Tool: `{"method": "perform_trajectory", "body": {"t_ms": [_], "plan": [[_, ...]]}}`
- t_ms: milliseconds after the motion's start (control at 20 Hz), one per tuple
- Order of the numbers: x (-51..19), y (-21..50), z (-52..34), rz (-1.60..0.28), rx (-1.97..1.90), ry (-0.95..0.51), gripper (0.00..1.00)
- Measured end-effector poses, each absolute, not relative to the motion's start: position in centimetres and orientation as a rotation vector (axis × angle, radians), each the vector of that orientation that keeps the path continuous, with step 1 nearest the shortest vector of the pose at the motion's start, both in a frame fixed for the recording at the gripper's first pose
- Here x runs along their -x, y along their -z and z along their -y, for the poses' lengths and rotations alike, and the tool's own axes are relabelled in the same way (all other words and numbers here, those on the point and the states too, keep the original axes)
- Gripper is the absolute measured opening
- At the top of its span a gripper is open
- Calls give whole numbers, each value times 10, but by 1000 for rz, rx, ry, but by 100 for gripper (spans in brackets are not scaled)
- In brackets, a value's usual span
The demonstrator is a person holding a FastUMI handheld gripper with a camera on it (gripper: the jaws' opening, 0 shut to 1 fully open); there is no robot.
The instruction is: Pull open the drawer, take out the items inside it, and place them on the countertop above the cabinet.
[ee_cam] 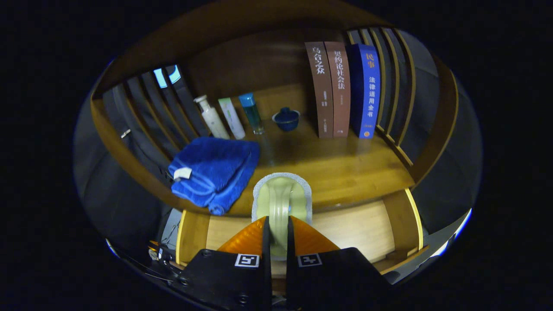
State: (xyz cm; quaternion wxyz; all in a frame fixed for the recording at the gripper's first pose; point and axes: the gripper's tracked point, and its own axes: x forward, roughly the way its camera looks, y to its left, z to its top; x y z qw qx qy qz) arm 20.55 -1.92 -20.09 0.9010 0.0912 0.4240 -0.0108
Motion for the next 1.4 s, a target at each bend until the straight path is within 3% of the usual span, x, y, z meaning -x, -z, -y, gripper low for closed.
{"method": "perform_trajectory", "body": {"t_ms": [500, 650, 700, 950, 1400], "plan": [[-301, 239, 26, -957, -138, 38, 18], [-314, 245, 28, -939, -138, 34, 26], [-312, 239, 28, -929, -139, 27, 30], [-310, 224, 27, -879, -152, 22, 100], [-215, 137, 5, -510, -130, -30, 100]]}}
